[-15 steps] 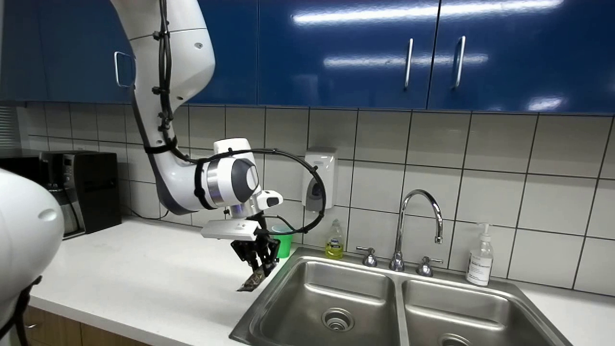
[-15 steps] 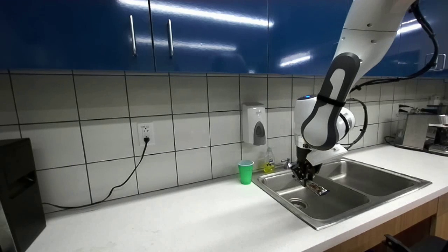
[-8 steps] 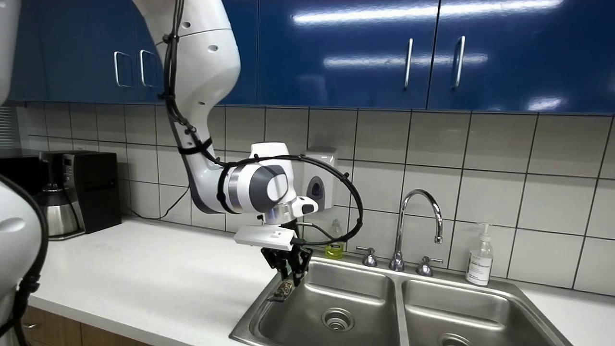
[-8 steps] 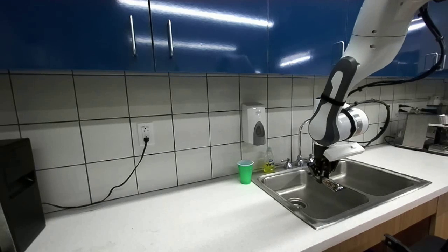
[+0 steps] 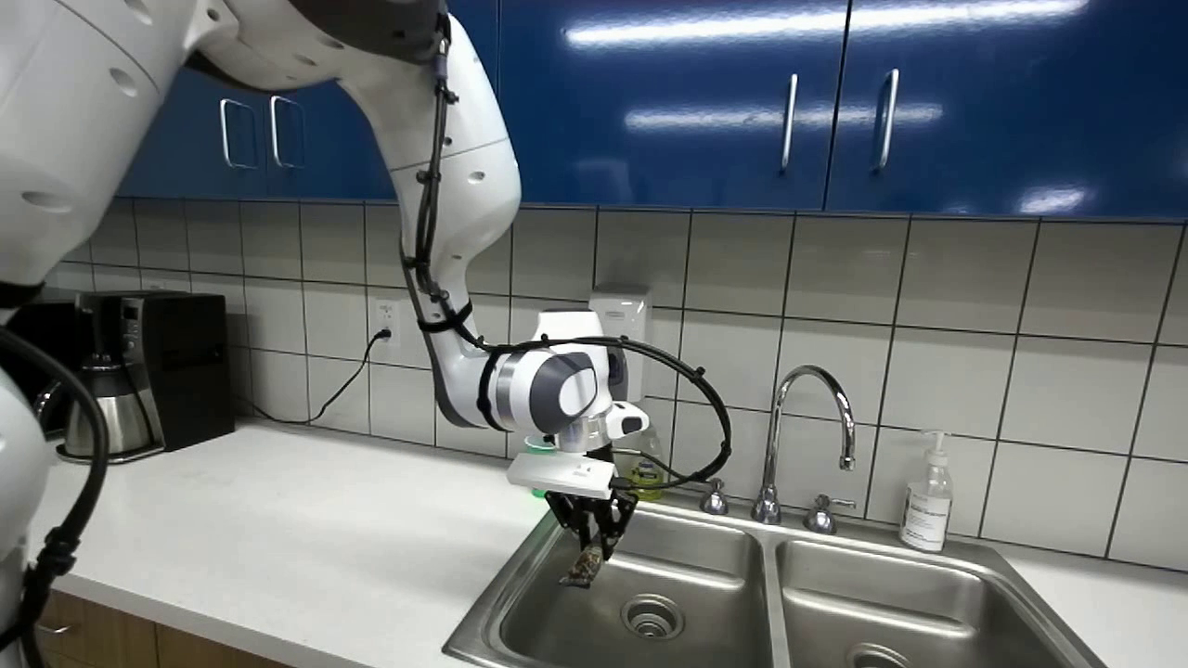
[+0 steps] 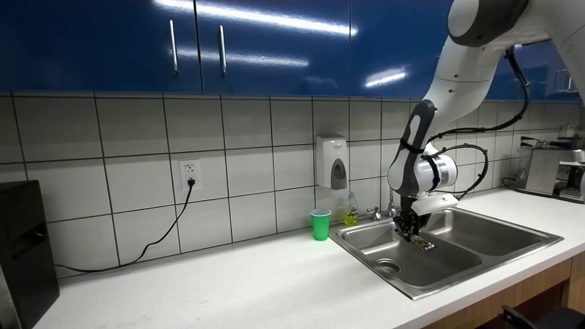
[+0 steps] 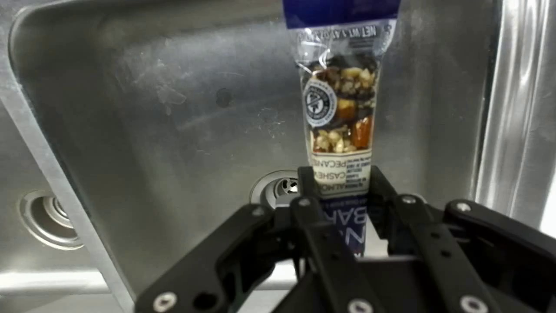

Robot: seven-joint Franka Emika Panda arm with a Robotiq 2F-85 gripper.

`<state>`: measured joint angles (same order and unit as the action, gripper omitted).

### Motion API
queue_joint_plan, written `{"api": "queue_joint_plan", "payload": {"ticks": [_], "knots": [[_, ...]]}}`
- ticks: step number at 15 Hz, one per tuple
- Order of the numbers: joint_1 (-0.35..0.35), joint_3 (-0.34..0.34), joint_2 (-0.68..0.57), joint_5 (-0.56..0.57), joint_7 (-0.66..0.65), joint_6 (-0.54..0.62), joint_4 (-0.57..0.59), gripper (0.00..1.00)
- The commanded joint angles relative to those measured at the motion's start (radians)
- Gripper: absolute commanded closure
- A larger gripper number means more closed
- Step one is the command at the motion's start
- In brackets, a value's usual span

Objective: Pick up the object from the counter and put it in the sink

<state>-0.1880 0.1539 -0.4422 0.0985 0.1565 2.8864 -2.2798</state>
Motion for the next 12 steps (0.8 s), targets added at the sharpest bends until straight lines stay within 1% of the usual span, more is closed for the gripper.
{"api": "queue_joint_plan", "payload": {"ticks": [1, 5, 12], "knots": [[-0.057, -0.050, -0.146, -0.029, 0.043, -0.044, 0.155, 0.92], [-0.074, -0.066, -0.278, -0.023, 0.031, -0.058, 0.264, 0.92], [-0.065, -0.055, -0.468, -0.010, 0.014, -0.086, 0.455, 0.92]]}}
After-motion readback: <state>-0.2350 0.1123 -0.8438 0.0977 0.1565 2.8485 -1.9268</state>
